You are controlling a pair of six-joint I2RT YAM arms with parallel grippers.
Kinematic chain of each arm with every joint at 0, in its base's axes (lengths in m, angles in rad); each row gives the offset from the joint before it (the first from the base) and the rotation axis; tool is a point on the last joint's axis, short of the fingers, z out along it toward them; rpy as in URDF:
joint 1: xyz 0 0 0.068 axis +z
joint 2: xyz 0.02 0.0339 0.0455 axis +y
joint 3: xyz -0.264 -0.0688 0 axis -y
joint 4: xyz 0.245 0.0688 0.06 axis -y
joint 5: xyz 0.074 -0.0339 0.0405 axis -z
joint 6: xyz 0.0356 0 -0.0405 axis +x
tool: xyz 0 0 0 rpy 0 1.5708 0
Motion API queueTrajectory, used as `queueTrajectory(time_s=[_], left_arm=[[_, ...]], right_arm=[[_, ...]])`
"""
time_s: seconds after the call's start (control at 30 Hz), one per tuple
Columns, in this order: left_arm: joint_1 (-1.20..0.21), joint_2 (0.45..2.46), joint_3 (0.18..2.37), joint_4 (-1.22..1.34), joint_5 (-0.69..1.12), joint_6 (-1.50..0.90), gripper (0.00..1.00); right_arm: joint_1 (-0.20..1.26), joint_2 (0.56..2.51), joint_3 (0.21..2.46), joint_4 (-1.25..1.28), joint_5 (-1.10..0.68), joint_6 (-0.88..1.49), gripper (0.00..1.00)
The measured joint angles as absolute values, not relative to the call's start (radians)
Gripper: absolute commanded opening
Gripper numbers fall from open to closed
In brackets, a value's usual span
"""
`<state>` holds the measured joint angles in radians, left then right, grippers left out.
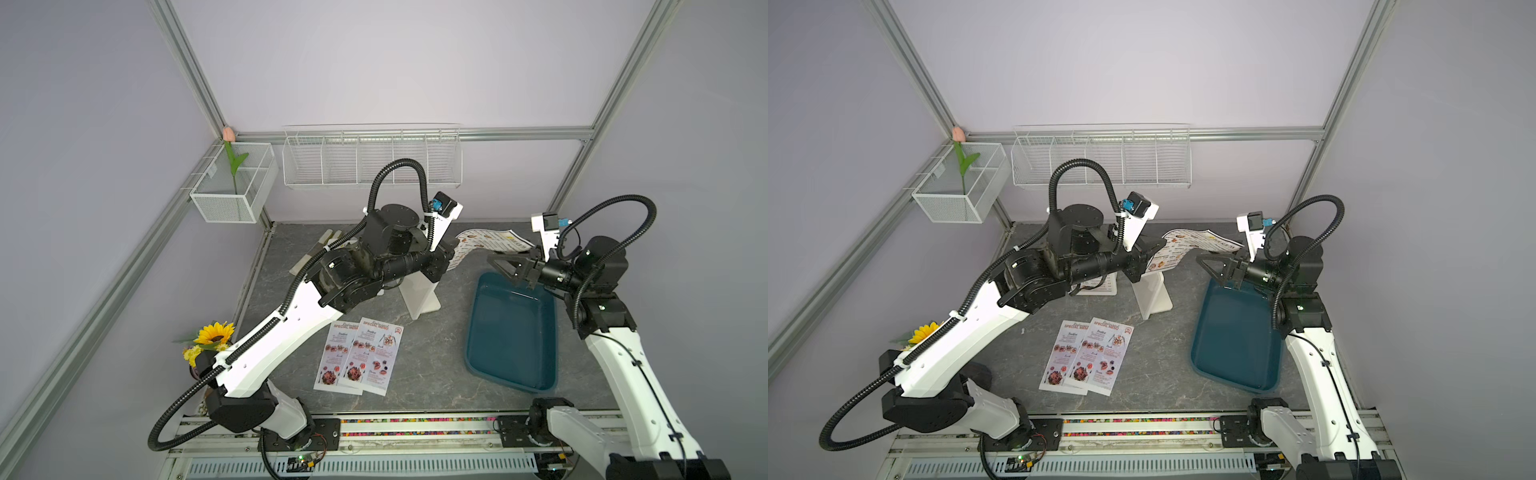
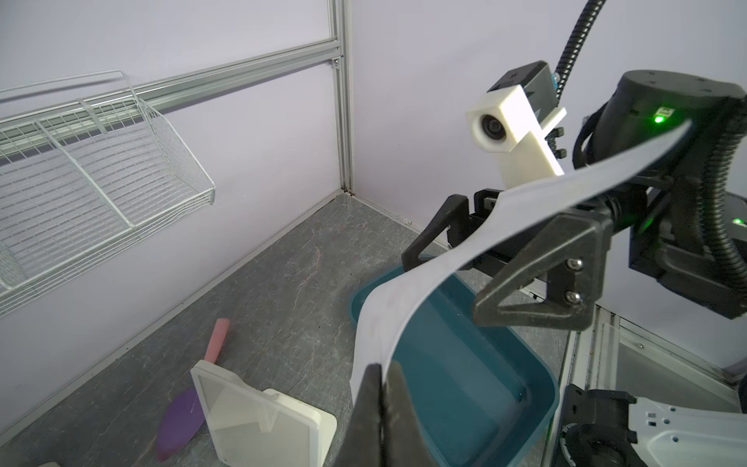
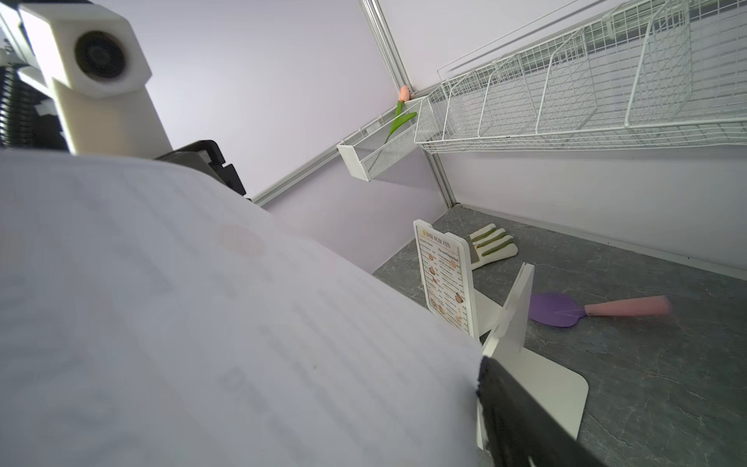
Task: Replace the menus in the menu holders
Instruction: Pick up the menu from the storage box.
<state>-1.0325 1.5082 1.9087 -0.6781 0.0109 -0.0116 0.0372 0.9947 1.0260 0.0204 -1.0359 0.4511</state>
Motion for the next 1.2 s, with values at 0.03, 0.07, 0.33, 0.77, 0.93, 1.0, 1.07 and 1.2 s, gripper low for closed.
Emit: queueTrajectory(time_s=[0.03, 0.07, 0.33, 0.77, 0.93, 1.0, 1.07, 1.2], left_arm=[[-1.032, 1.505, 1.908, -0.678, 0.018, -0.014, 0.0], [-1.032, 1.501, 1.908, -0.678, 0.024, -0.015, 0.0], [-1.032, 1.489, 1.897, -0.672, 0.062, -0.033, 0.0], [-1.032, 1.493, 1.898, -0.653, 0.115, -0.064, 0.0], [-1.032, 1.496, 1.9, -0.651, 0.146, -0.074, 0.0], [-1.032, 1.496, 1.9, -0.65, 0.154, -0.075, 0.0], [-1.029, 1.496, 1.9, -0.647, 0.16, -0.078, 0.0], [-1.023, 1.496, 1.9, -0.633, 0.179, -0.094, 0.0]], right_arm=[[0.037, 0.993, 1.022, 0.026, -1.036, 0.451, 0.82], [0.037, 0.992, 1.018, 0.036, -1.036, 0.455, 0.83], [0.036, 0.986, 1.006, 0.154, -1.05, 0.487, 0.82], [0.036, 1.003, 0.942, 0.368, -1.074, 0.595, 0.7], [0.032, 1.007, 0.935, 0.402, -1.079, 0.624, 0.62], [0.028, 1.007, 0.935, 0.412, -1.079, 0.629, 0.59], [0.027, 1.007, 0.935, 0.417, -1.08, 0.633, 0.59], [0.027, 1.005, 0.929, 0.421, -1.078, 0.64, 0.67]])
